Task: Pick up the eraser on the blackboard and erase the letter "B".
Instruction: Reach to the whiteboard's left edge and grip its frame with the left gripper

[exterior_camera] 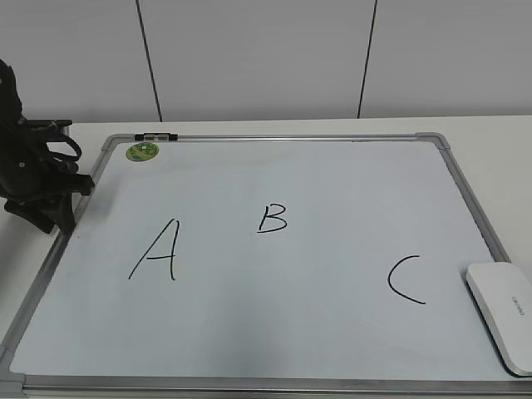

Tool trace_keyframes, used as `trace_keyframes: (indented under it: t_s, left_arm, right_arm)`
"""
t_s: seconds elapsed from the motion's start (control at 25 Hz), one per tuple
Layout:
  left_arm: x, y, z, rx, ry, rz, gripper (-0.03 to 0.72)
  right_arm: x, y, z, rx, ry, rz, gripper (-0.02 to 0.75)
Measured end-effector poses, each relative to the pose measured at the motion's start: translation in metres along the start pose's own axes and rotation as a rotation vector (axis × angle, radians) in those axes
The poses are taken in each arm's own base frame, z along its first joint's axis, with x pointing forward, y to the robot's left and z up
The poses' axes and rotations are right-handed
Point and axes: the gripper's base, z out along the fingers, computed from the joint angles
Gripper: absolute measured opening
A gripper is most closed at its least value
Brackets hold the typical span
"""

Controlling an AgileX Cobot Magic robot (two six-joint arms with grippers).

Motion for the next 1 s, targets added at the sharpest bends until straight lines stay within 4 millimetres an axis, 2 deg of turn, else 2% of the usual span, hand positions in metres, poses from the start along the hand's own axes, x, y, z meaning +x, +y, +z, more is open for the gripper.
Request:
trace_keyframes:
  t_s: [0.12,0.48,0.76,1.0]
  left_arm:
    - [-0.0001,0.0,0.0,0.0,-0.001,0.0,0.207]
    - [-0.0002,0.0001,0.0,-0.001,-0.002,0.001,0.187]
    - [-0.0004,-0.0005,0.0017,0.006,0.001,-0.005,0.121]
    - [-0.0007,-0.0009,0.0013,0.009,0.001,-0.008,0.105]
  right_arm:
    - [0.0,0.0,0.0,0.0,0.0,0.0,0.534]
    - [0.0,0.0,0.0,0.0,0.0,0.0,0.534]
    - [0.0,0.0,0.0,0.0,0.0,0.0,0.534]
    - [0.0,0.0,0.0,0.0,0.0,0.0,0.534]
